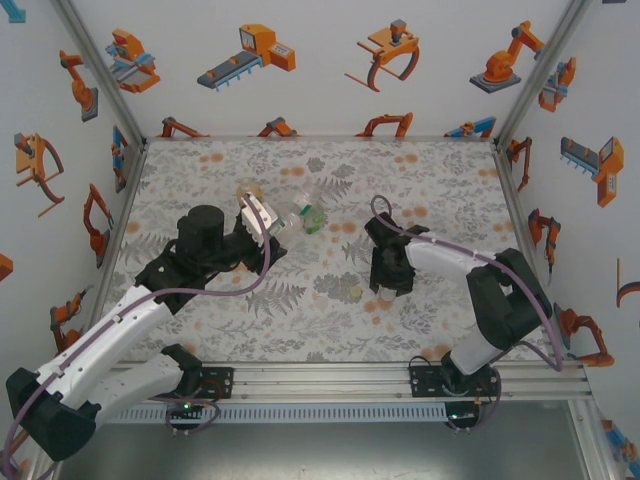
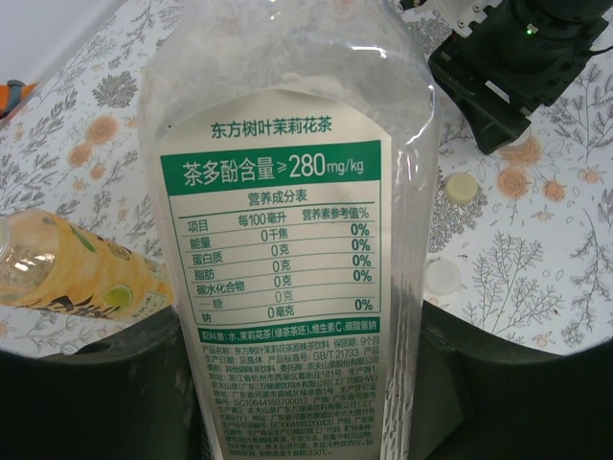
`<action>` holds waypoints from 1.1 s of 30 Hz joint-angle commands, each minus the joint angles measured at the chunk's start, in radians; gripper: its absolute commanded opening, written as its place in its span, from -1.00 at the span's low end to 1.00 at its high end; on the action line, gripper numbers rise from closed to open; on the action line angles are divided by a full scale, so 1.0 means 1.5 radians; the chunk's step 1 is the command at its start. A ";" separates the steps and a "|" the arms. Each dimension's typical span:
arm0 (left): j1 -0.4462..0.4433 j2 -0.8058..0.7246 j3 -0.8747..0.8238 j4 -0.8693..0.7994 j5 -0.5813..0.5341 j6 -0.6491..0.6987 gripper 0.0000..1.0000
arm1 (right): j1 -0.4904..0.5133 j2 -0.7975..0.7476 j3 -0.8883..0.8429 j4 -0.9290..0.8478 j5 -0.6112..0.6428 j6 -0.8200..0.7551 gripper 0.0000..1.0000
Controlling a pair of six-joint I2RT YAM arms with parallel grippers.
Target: Screw on the bottle caps
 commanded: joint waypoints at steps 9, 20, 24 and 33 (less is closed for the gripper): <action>0.002 0.005 0.009 0.002 0.005 0.005 -0.70 | 0.009 -0.009 -0.023 -0.010 0.008 0.014 0.01; 0.002 0.006 0.010 0.004 0.016 0.000 -0.70 | 0.010 -0.028 -0.035 -0.013 0.007 0.022 -0.02; 0.003 0.007 0.009 0.007 0.017 -0.003 -0.70 | 0.011 -0.029 -0.037 -0.016 0.005 0.024 -0.02; 0.002 0.006 0.009 0.007 0.020 -0.004 -0.70 | 0.014 -0.025 -0.034 -0.014 0.006 0.025 -0.04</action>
